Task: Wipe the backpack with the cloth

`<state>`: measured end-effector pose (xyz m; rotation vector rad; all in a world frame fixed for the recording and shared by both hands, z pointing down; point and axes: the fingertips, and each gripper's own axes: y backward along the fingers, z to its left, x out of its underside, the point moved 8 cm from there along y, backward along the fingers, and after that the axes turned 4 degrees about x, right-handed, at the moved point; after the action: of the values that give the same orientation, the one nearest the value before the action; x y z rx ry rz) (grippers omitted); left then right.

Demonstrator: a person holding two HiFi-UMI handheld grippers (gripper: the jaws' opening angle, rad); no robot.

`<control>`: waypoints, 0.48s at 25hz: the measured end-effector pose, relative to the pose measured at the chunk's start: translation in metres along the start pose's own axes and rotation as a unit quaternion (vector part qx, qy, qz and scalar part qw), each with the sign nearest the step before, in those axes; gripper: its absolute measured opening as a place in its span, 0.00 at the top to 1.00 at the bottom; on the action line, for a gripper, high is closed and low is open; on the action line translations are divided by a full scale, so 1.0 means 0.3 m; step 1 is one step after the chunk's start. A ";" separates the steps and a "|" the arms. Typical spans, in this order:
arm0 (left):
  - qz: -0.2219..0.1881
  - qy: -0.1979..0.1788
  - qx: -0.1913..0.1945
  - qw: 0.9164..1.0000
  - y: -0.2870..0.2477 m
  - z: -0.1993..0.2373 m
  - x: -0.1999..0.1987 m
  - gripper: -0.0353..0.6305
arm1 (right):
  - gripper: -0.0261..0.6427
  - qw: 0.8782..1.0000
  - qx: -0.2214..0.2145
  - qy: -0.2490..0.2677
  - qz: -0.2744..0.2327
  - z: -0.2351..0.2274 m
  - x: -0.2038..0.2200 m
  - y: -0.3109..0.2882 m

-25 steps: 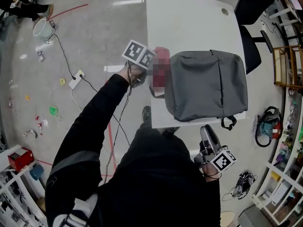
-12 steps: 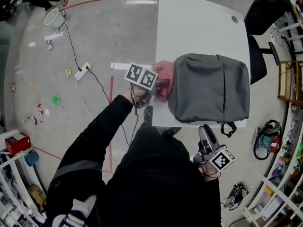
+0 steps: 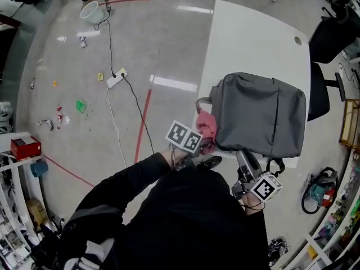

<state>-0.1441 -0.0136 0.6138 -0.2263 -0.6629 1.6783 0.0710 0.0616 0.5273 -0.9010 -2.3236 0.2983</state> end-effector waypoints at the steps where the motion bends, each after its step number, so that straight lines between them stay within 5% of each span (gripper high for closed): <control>1: 0.007 0.006 0.005 1.000 -0.001 -0.007 0.031 0.82 | 0.68 1.000 -0.001 0.001 0.003 0.002 0.002 -0.004; 7: -0.035 0.136 0.060 0.988 -0.015 -0.014 0.071 0.82 | 0.68 1.000 0.016 -0.001 0.004 -0.021 -0.008 0.006; 12: -0.073 0.079 0.026 0.994 0.074 0.014 -0.035 0.82 | 0.68 0.999 0.034 -0.008 -0.013 -0.024 -0.017 0.001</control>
<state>-0.1625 -0.0267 0.6029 -0.2644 -0.5034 1.5180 0.0787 0.0583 0.5302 -0.8363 -2.3230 0.3731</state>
